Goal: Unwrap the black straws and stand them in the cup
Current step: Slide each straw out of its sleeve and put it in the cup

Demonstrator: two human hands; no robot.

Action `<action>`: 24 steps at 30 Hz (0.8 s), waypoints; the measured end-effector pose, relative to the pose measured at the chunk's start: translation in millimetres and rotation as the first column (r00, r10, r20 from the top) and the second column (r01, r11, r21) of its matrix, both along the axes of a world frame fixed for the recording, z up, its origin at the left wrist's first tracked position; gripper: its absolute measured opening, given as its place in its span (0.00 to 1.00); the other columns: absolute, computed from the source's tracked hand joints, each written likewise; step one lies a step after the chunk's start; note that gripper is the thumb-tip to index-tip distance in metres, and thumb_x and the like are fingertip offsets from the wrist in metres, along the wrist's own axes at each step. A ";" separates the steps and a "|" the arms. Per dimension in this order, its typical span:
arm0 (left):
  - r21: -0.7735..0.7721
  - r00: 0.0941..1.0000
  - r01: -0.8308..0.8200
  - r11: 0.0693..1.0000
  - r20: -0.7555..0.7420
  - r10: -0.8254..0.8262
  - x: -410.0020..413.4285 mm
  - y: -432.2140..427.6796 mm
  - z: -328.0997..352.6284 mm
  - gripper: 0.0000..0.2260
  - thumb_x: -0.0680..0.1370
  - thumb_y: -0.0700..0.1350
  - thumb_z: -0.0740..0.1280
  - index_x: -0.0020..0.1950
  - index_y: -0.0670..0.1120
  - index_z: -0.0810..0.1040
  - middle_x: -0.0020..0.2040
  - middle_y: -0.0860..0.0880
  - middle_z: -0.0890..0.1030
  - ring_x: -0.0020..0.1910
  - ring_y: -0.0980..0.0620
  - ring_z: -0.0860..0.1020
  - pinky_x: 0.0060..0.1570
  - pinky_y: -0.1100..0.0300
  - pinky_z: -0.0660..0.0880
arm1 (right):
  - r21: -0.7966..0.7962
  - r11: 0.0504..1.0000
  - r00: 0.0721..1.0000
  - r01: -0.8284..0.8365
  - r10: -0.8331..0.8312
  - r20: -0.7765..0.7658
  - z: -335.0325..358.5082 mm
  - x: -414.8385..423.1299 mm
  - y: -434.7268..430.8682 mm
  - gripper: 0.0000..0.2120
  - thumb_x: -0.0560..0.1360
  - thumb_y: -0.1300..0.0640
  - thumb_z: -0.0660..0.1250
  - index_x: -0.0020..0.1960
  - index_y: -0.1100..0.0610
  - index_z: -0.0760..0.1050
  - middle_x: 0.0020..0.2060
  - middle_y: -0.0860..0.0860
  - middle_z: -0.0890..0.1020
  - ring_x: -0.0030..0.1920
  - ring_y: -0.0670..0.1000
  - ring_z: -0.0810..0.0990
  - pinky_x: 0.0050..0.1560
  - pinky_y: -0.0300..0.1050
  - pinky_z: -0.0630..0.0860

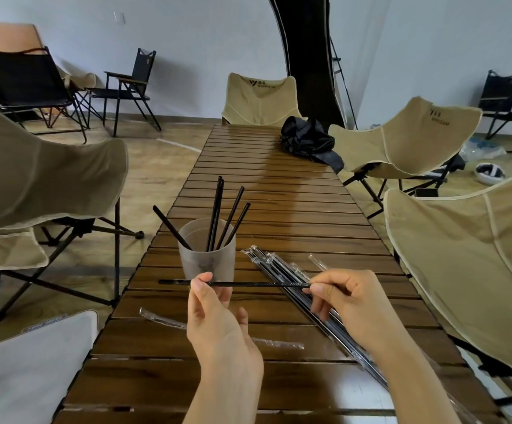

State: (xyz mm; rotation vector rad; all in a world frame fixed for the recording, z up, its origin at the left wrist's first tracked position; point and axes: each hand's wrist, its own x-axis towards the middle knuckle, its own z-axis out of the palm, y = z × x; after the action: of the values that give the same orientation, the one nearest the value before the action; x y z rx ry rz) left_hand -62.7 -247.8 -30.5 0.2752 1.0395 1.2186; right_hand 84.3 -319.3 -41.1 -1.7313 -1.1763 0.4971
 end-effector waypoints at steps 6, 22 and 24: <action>0.051 0.979 0.126 0.991 -0.167 -0.116 -5.6 3.7 -0.5 0.09 0.79 0.52 0.62 0.45 0.55 0.81 0.43 0.52 0.78 0.45 0.55 0.75 0.49 0.57 0.69 | -0.037 0.999 0.999 -0.009 0.011 0.034 0.4 9.3 -3.9 0.12 0.77 0.63 0.65 0.43 0.48 0.82 0.32 0.48 0.83 0.32 0.46 0.81 0.40 0.40 0.79; 0.032 0.042 0.952 0.305 -0.999 -0.024 -77.0 59.1 -3.0 0.07 0.75 0.49 0.68 0.48 0.61 0.80 0.35 0.64 0.82 0.39 0.69 0.79 0.38 0.74 0.74 | -0.032 0.994 0.977 0.107 -0.099 0.188 2.9 32.8 -17.0 0.14 0.75 0.67 0.66 0.43 0.49 0.83 0.37 0.42 0.83 0.39 0.35 0.78 0.40 0.23 0.69; 0.027 0.031 0.961 0.275 -0.999 -0.012 -79.9 63.1 -4.9 0.08 0.77 0.47 0.66 0.52 0.60 0.80 0.38 0.63 0.83 0.39 0.69 0.79 0.40 0.73 0.74 | -0.046 0.992 0.970 0.119 -0.107 0.216 3.6 33.9 -18.8 0.13 0.75 0.66 0.67 0.43 0.49 0.83 0.39 0.44 0.83 0.41 0.37 0.78 0.42 0.24 0.70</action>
State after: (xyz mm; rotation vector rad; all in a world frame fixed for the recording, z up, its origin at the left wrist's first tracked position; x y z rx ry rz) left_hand -142.7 -184.8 -35.3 2.2725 0.9538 0.4063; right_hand 118.2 -338.1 -37.5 -1.9277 -1.2137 0.2838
